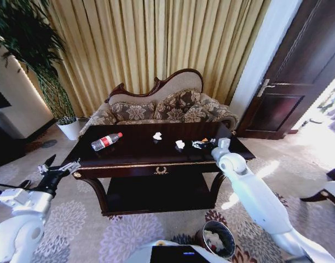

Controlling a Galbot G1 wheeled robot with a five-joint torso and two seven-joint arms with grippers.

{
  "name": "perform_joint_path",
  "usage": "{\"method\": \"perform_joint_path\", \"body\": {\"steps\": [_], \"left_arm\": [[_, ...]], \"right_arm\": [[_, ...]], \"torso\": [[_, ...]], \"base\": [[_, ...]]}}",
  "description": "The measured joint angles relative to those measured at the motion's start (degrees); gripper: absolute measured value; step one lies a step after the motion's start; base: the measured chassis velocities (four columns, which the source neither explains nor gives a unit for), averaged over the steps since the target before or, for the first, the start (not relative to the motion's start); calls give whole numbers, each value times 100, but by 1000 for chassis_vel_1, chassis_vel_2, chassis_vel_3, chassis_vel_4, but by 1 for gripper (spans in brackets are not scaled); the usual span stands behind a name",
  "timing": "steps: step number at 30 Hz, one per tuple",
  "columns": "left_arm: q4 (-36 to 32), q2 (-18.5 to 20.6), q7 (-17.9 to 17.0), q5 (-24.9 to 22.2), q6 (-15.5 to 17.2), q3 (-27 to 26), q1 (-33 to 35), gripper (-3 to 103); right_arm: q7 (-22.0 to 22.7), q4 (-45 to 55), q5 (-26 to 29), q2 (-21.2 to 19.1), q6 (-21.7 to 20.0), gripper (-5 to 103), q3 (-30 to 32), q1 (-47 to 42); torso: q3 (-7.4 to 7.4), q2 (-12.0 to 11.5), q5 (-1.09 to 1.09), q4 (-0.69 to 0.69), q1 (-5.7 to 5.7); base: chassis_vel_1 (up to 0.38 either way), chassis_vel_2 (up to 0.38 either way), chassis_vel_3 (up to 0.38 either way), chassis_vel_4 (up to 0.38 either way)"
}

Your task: Move to the front of the table and place the trash on the table into the trash bin.

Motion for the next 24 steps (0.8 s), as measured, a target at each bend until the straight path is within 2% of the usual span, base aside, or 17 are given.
{"method": "perform_joint_path", "body": {"steps": [24], "left_arm": [[23, -129, 141, 159, -190, 109, 21, 100]], "right_arm": [[-52, -517, 19, -380, -206, 100, 263, 0]], "torso": [[0, 0, -1, -1, 0]], "base": [[0, 0, 0, 0]]}}
